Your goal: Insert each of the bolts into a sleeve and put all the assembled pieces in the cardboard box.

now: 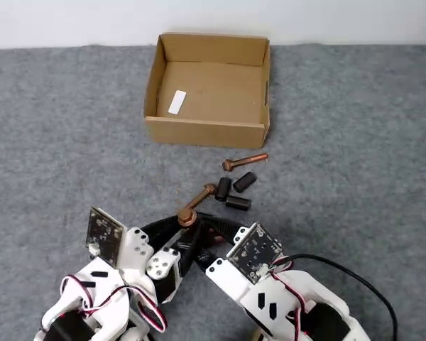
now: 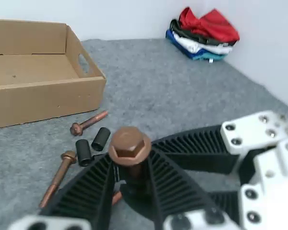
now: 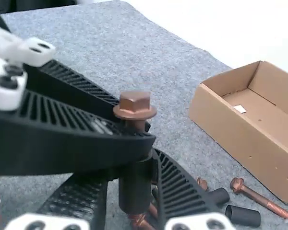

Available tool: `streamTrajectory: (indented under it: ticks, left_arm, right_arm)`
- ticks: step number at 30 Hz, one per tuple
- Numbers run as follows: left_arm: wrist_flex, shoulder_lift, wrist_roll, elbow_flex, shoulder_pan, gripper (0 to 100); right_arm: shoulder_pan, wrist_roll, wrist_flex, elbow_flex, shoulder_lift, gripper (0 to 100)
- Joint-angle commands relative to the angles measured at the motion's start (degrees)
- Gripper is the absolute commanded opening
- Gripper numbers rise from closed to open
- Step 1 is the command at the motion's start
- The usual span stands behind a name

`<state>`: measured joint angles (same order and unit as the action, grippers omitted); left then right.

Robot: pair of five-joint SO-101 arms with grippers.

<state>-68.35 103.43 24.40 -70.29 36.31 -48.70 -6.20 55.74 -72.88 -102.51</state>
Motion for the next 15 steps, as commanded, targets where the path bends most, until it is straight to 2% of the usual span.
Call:
streamTrajectory:
  ticks: [1, 7, 15]
  left_arm:
    - [-3.52, -0.44, -3.43, 0.04, -0.09, 2]
    - [-5.71, -0.53, -5.01, 0.04, -0.09, 22]
    - [-6.33, -0.53, -5.27, 2.07, -0.53, 23]
  right_arm:
    - [-0.04, -0.7, -2.07, 2.37, -0.75, 0.9]
    - [-0.04, -1.32, -2.07, 2.37, -0.75, 0.9]
    - [0.04, -2.02, -1.63, 2.37, -0.75, 0.9]
